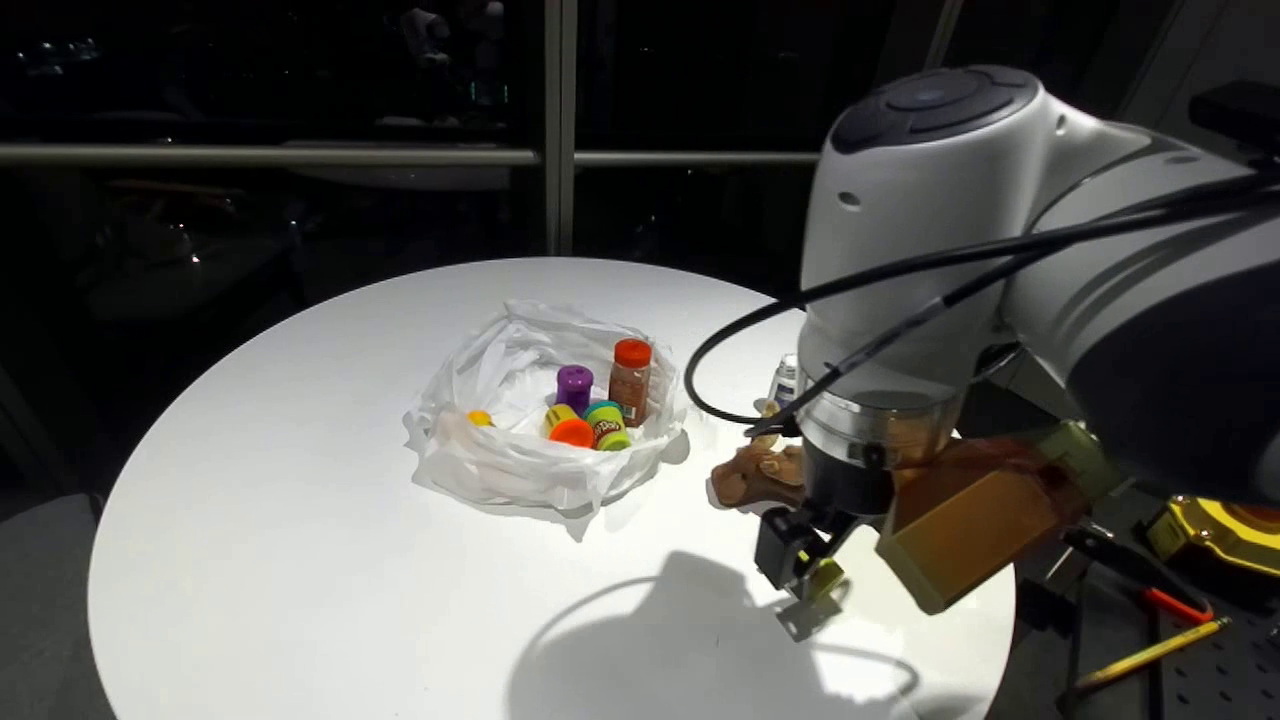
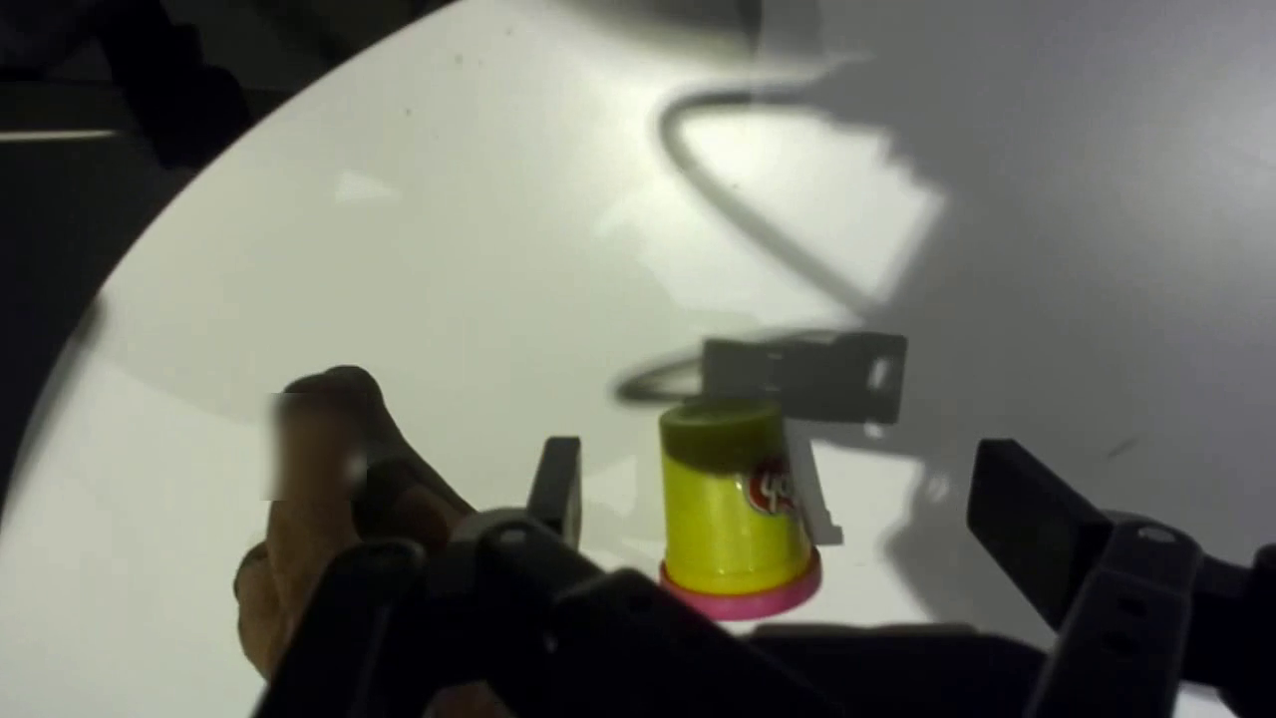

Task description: Pick up all the objects on the table and put them on the plastic

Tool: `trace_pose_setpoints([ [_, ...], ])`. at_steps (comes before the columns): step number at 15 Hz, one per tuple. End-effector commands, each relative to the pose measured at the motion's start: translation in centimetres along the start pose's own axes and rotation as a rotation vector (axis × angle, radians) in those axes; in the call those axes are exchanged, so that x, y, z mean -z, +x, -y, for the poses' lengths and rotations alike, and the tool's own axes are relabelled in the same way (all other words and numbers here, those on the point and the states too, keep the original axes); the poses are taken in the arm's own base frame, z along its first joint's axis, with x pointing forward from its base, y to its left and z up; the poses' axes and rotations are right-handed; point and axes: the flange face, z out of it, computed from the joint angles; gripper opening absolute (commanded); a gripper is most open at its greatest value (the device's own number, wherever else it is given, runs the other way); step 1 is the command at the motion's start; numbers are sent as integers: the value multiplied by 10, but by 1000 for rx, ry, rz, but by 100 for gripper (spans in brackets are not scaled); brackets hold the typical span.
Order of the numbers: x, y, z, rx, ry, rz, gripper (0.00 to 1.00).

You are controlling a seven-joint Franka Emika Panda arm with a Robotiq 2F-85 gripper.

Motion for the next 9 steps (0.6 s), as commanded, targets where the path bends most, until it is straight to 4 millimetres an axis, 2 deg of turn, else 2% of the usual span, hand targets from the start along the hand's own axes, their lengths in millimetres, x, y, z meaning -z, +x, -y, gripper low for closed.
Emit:
trace_pose_setpoints([
  [1,-8,-5,-29,41,21,-9,100],
  [9,-22,16,-26,183,23,-101,100],
])
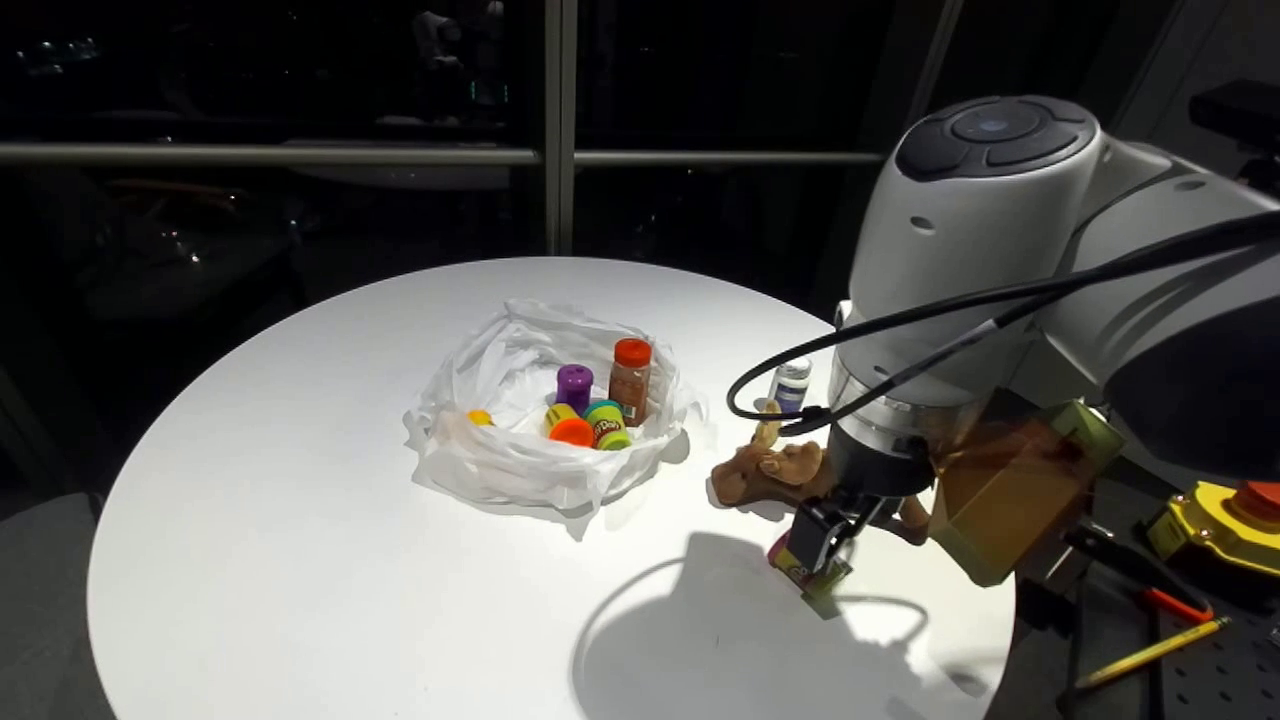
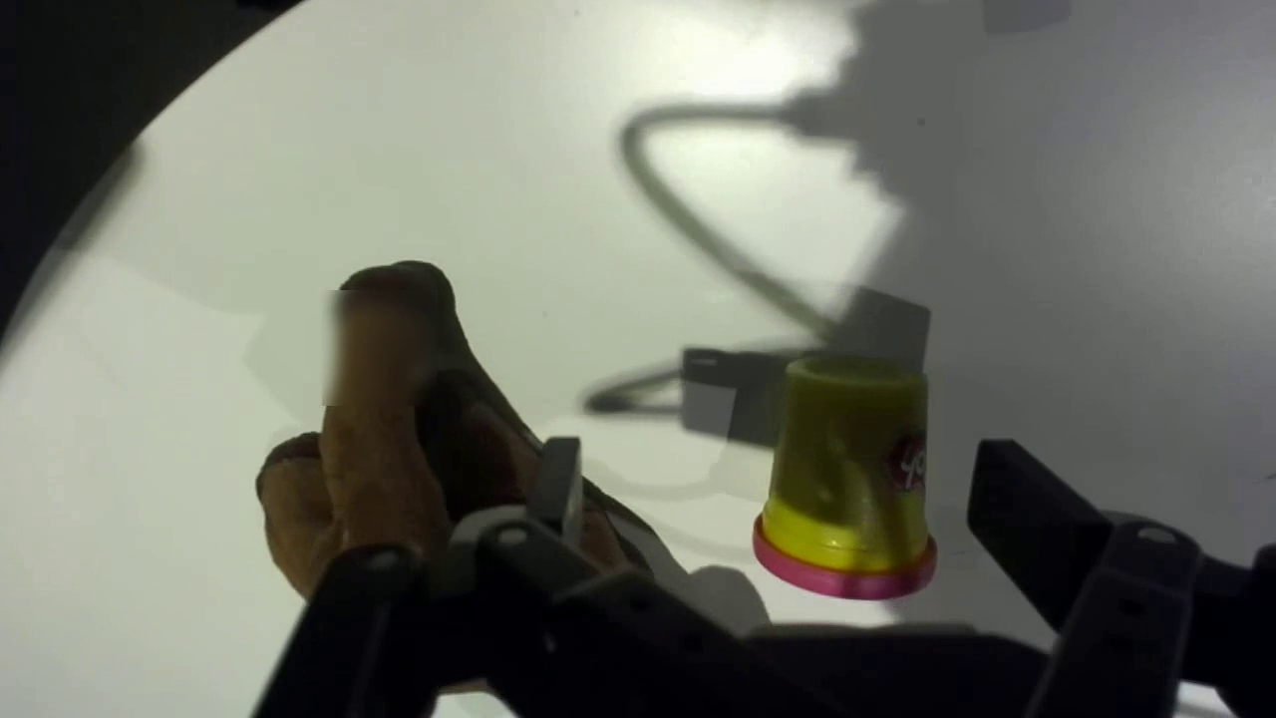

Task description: Pick up all the objects on the table and put them on the plastic

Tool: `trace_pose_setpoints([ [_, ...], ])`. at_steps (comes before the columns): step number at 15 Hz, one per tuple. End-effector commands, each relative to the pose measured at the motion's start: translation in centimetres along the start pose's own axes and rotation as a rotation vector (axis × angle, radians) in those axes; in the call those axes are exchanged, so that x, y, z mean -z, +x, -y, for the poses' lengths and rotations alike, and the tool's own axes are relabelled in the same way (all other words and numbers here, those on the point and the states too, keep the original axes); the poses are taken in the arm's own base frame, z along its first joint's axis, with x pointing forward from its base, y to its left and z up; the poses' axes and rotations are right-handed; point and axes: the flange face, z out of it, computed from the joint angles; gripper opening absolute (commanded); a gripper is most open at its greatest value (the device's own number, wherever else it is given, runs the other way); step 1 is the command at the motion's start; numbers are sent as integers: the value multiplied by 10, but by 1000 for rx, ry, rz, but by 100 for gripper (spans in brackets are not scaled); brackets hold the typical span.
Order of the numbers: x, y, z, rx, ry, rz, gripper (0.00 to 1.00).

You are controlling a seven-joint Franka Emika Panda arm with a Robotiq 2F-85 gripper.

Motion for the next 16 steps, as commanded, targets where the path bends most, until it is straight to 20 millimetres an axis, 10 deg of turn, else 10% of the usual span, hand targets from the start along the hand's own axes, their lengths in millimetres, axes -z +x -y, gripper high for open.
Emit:
trace_pose_setpoints([
  [1,-8,9,4,43,40,-28,100],
  [10,-42,28,8,12,47,-9,100],
  [11,-46,30,7,14,49,-5,75],
  [16,-55,34,9,37,73,-10,44],
])
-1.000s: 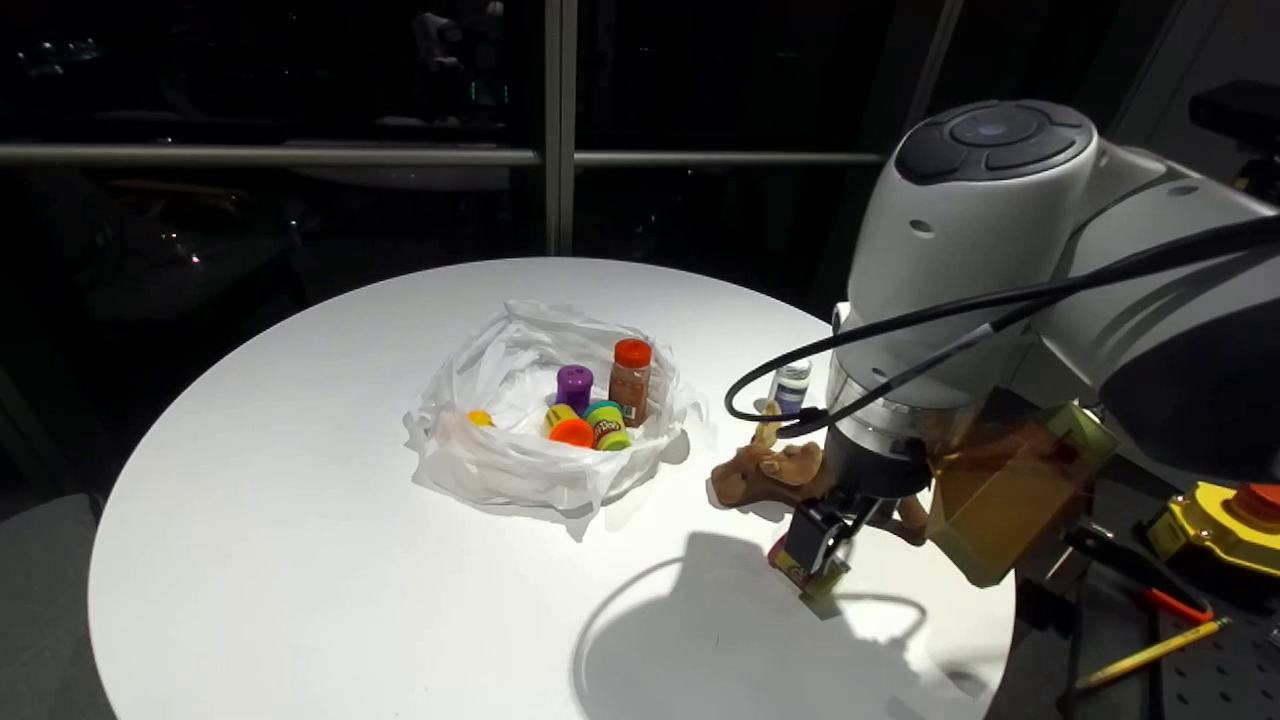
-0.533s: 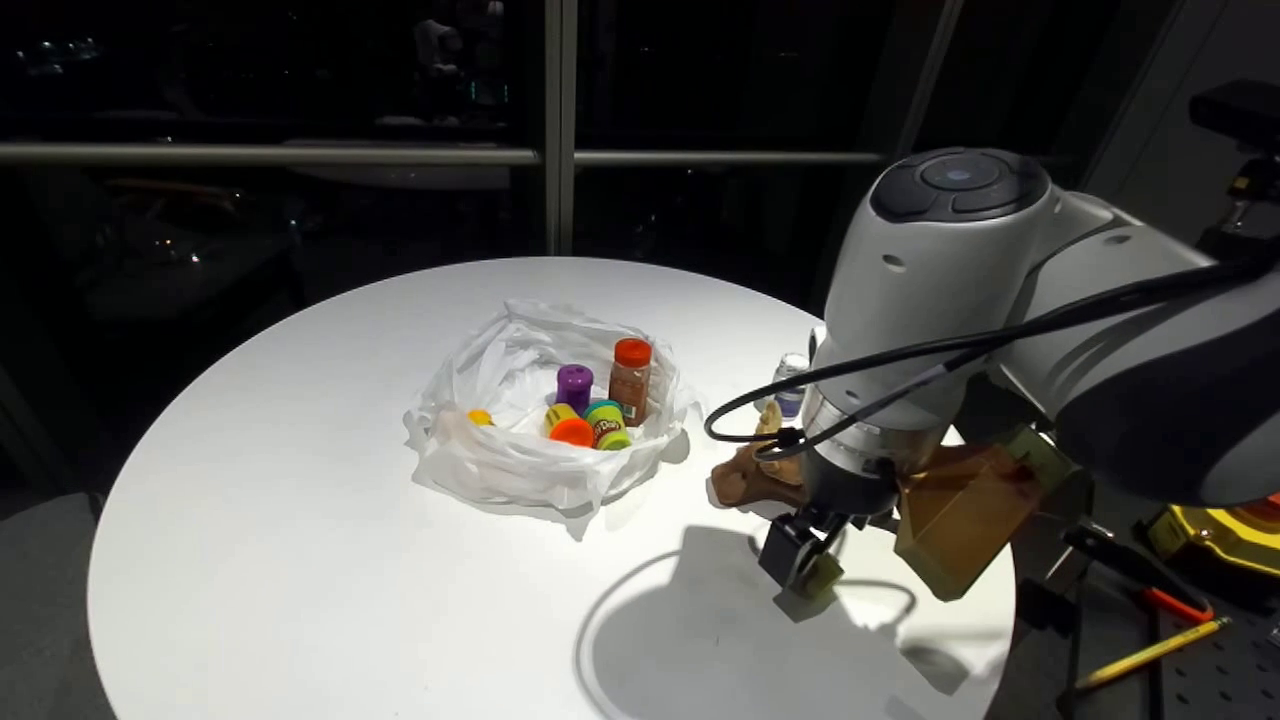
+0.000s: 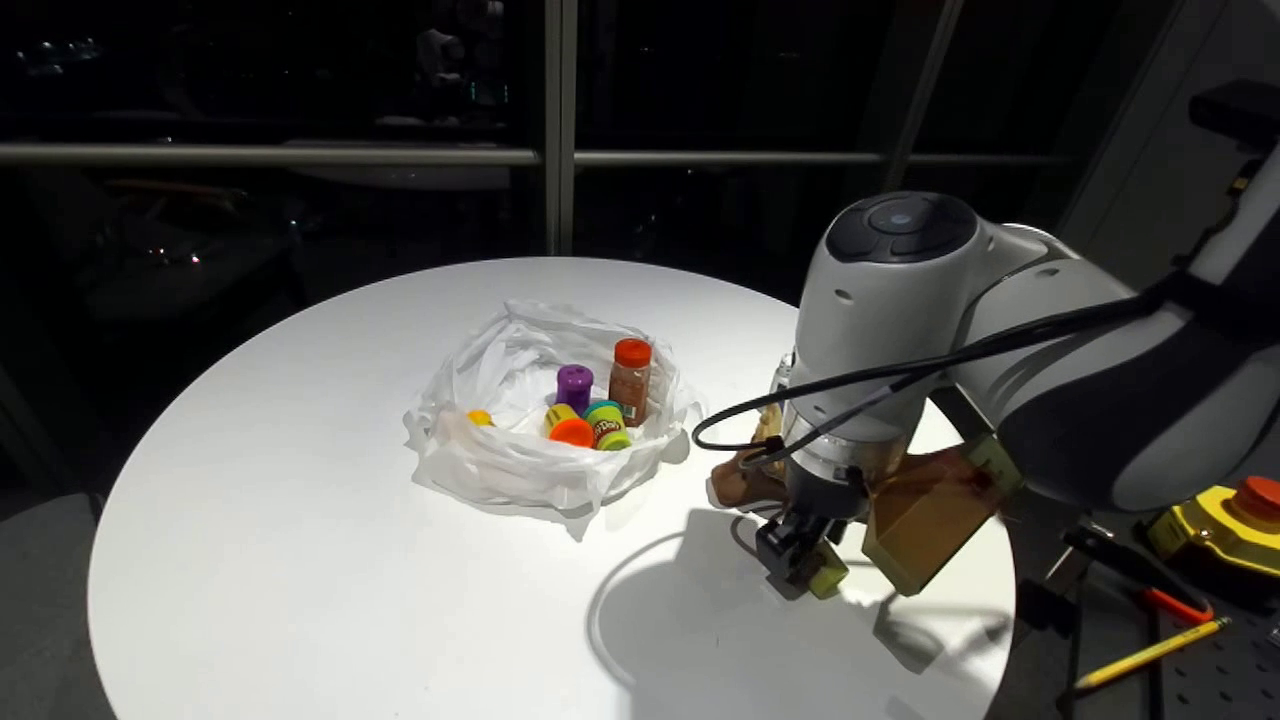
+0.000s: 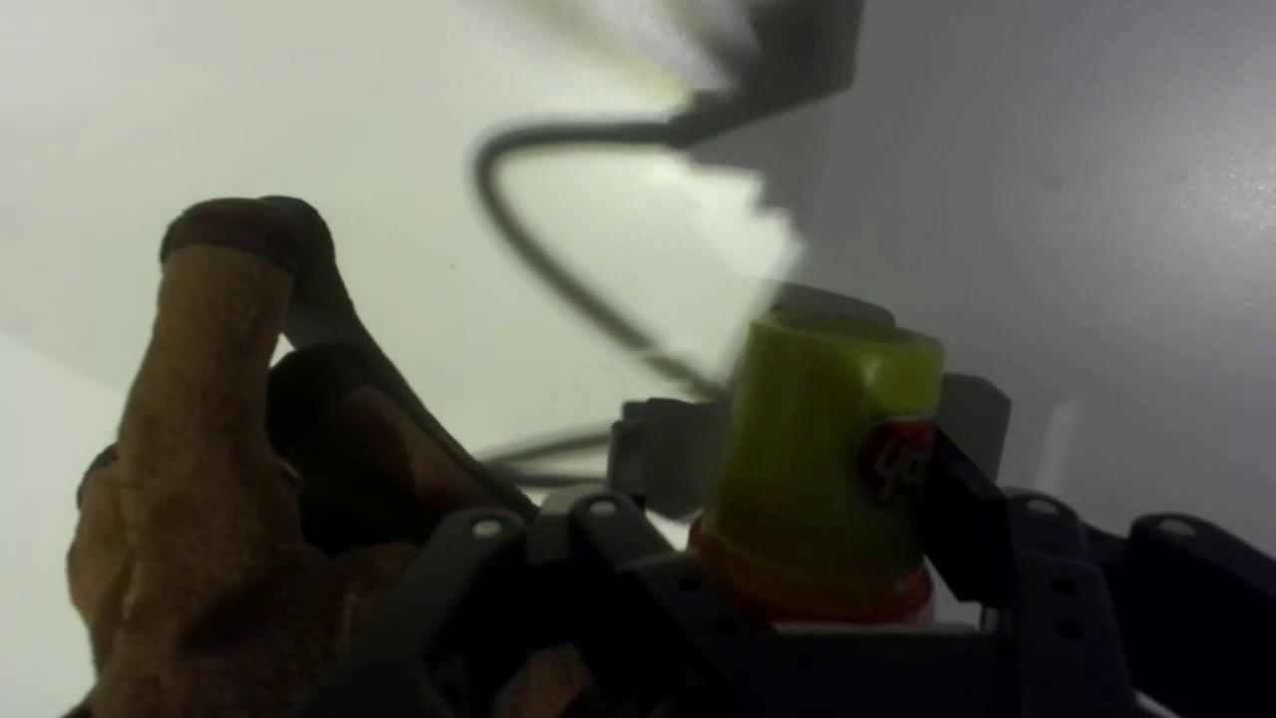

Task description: Pick up all the objects on the table and put them on the plastic

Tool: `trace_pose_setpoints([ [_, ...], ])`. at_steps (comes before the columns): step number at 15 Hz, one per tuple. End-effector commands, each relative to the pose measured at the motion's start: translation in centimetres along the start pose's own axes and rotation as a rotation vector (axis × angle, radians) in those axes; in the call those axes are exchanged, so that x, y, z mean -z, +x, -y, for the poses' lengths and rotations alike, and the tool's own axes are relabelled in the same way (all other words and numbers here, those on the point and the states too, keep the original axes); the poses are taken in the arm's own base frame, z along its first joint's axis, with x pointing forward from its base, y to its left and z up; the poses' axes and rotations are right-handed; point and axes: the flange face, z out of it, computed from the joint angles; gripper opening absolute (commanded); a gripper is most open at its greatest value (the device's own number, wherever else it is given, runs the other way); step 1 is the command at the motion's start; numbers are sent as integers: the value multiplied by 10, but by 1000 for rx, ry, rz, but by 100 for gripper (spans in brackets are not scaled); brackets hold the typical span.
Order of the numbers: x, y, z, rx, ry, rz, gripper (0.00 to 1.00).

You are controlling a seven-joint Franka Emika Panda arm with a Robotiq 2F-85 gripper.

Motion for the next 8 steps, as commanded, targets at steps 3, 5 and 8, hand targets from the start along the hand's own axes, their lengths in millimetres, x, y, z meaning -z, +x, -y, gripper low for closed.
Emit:
trace_pose_setpoints([
  [3,9,3,5,32,32,-24,23],
  [5,23,-1,9,26,13,-17,22],
  [8,58,3,19,-8,-53,-17,22],
])
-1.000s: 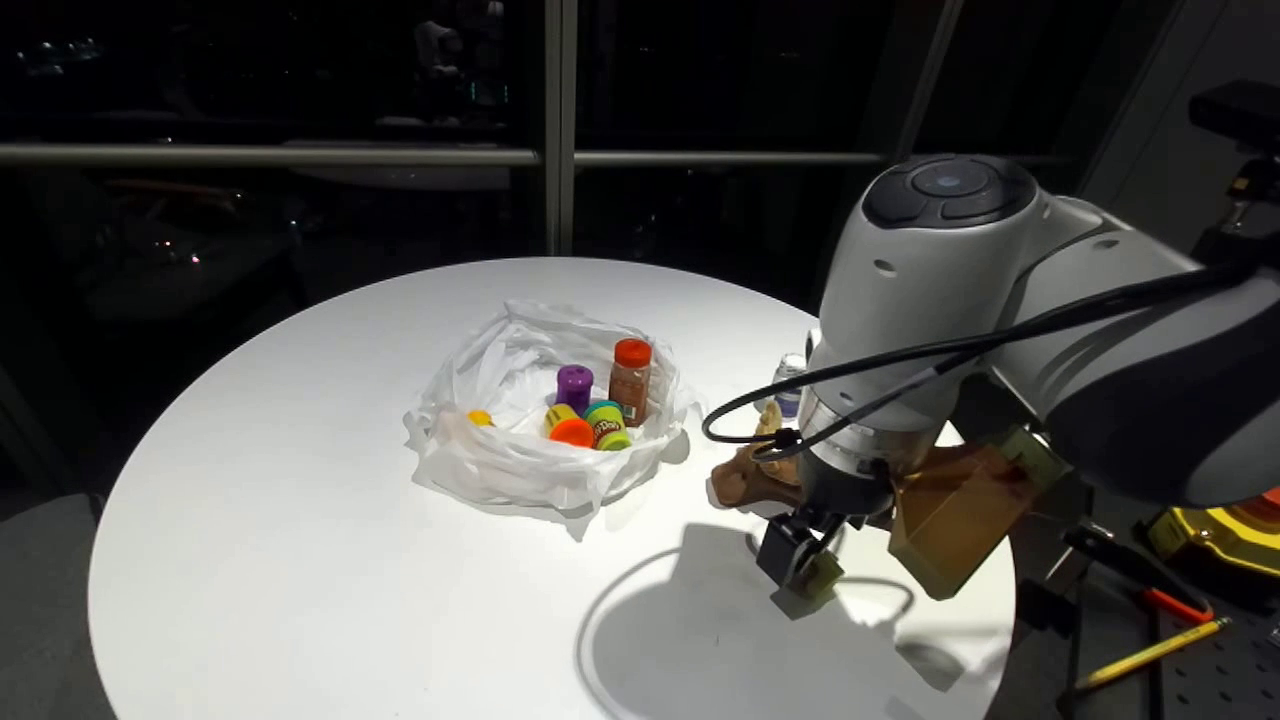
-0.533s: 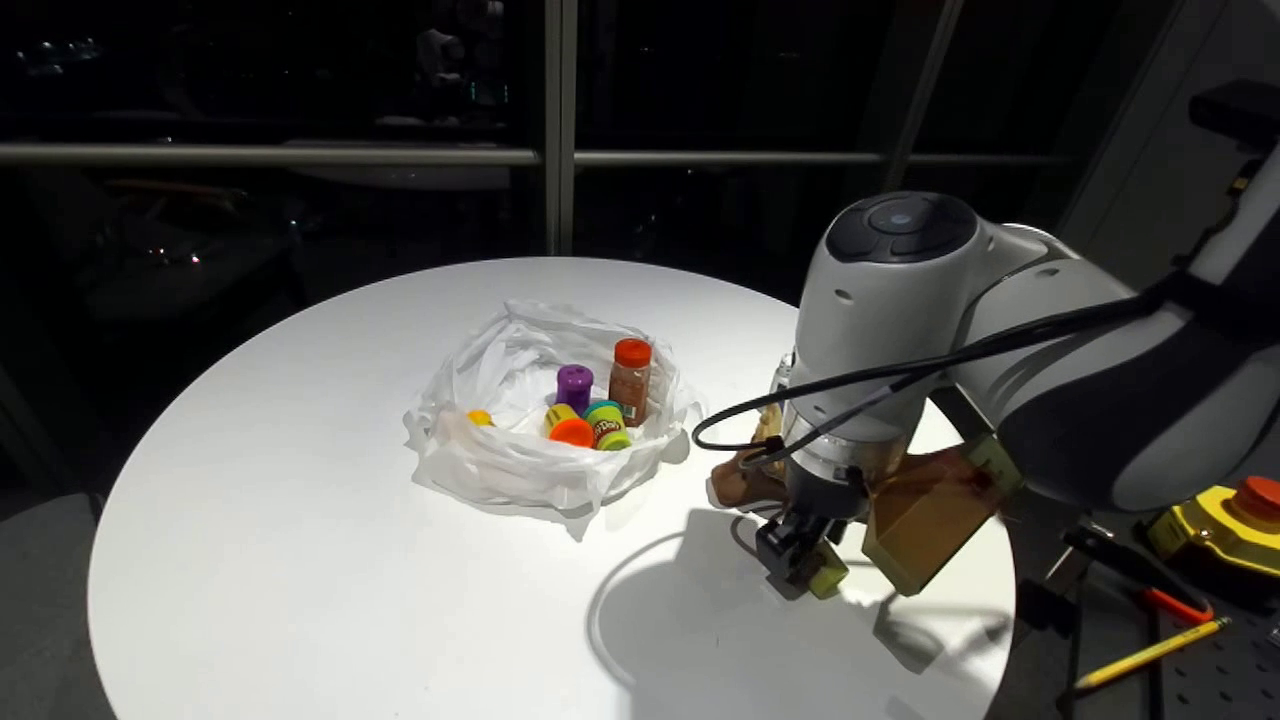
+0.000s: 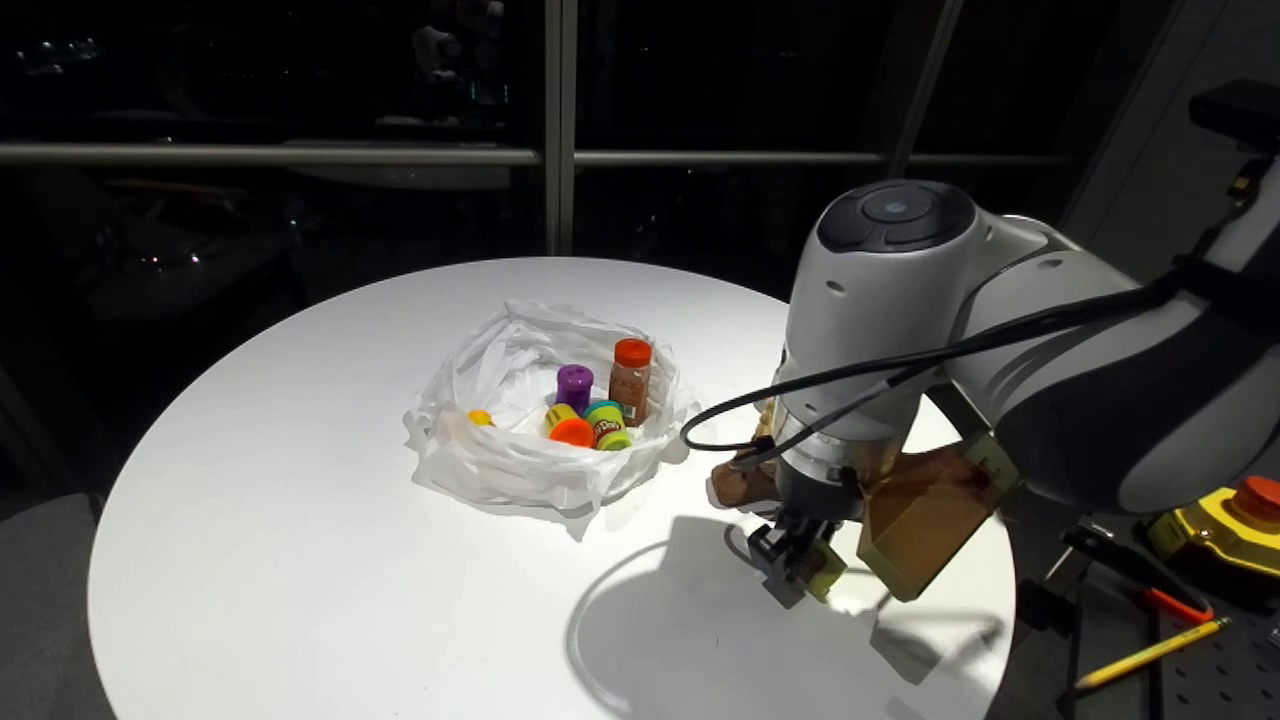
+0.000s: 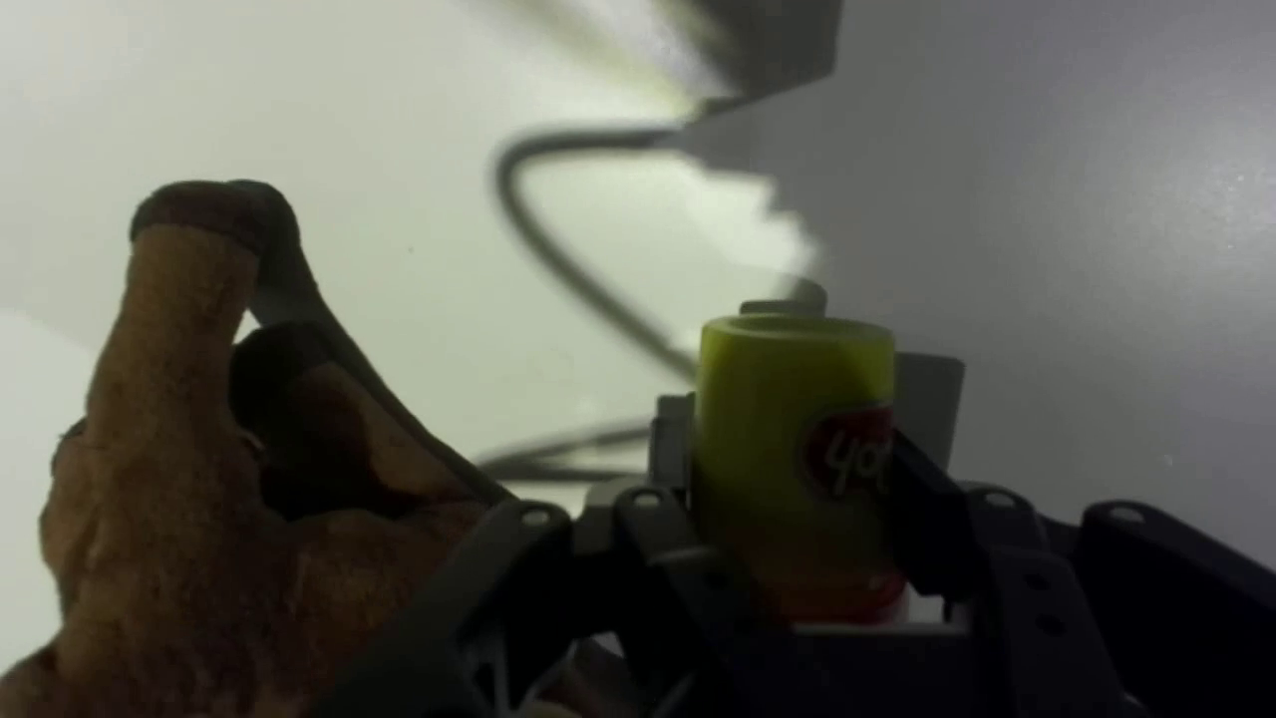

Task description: Pick up all the objects on the table and put them on the plastic

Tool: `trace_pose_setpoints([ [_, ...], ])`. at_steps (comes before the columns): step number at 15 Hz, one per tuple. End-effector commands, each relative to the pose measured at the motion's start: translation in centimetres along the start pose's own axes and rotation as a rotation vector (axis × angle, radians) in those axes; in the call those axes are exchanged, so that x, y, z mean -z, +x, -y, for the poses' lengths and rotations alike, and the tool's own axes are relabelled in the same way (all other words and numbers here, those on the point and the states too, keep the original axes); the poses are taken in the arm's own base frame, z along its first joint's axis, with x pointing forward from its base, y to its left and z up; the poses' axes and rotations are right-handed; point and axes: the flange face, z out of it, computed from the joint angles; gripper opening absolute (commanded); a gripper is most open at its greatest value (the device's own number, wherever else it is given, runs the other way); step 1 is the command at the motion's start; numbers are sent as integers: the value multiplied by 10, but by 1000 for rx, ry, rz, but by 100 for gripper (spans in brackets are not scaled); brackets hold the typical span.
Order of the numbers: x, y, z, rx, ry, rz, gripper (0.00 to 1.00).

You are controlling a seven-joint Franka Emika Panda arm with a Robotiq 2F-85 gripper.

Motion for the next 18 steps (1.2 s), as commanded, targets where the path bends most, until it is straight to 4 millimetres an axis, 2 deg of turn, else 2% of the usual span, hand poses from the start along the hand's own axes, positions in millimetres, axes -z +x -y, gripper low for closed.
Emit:
trace_pose_setpoints([
  [1,61,10,9,-50,-85,-18,22],
  [4,117,45,17,-96,-147,-48,22],
  [6,149,80,22,-123,-162,-83,22],
  [9,172,142,28,-179,-159,-155,22],
  [12,169,191,38,-215,-137,-187,22],
  [15,146,228,55,-218,-107,-174,22],
  [18,114,256,72,-236,-107,-154,22],
])
